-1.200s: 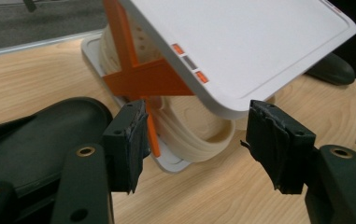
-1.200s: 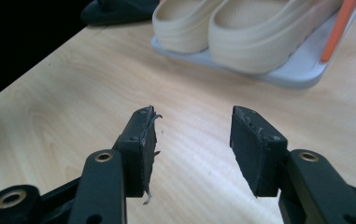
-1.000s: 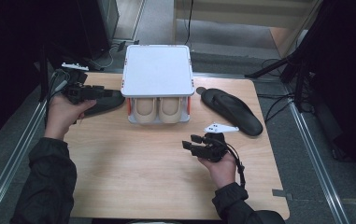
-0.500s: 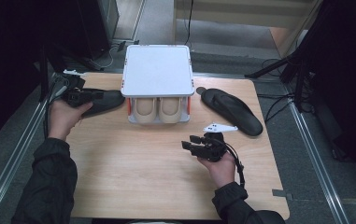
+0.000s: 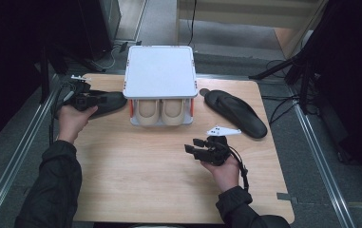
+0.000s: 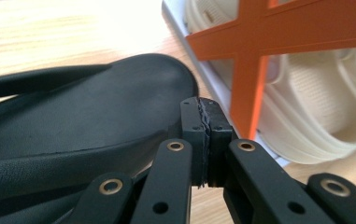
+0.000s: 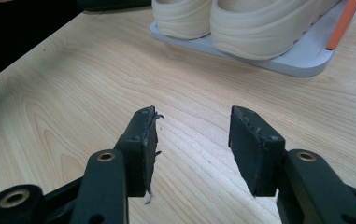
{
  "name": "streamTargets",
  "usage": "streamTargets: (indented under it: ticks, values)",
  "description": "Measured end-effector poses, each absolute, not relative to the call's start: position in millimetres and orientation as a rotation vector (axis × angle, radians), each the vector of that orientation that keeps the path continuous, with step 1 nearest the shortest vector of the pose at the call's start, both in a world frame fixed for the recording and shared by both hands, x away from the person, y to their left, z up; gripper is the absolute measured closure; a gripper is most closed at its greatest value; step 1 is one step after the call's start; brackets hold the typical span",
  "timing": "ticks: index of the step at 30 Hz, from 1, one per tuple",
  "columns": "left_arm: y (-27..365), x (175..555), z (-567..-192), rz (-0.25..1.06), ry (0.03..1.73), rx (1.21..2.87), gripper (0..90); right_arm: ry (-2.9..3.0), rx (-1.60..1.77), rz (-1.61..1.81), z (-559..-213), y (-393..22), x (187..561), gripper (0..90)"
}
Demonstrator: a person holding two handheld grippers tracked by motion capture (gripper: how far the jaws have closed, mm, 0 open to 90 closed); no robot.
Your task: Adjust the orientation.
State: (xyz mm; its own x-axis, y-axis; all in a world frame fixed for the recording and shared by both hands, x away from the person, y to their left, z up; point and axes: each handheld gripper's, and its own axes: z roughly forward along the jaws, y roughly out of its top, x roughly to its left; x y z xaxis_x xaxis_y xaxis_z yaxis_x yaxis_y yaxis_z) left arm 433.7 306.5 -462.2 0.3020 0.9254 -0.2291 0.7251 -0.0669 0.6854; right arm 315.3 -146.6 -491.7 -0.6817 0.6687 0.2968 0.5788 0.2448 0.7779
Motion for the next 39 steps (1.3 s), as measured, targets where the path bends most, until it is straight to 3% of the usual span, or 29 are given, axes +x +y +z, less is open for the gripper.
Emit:
streamTargets:
  ticks: [23,39]
  values:
    - [306,470,-512,0.390,1.603,1.829,88.6,2.362,1.267,1.394,-498,-163,298,52.0]
    - [307,469,-515,0.354,1.611,1.833,88.5,2.375,1.256,1.388,-499,-161,300,52.0]
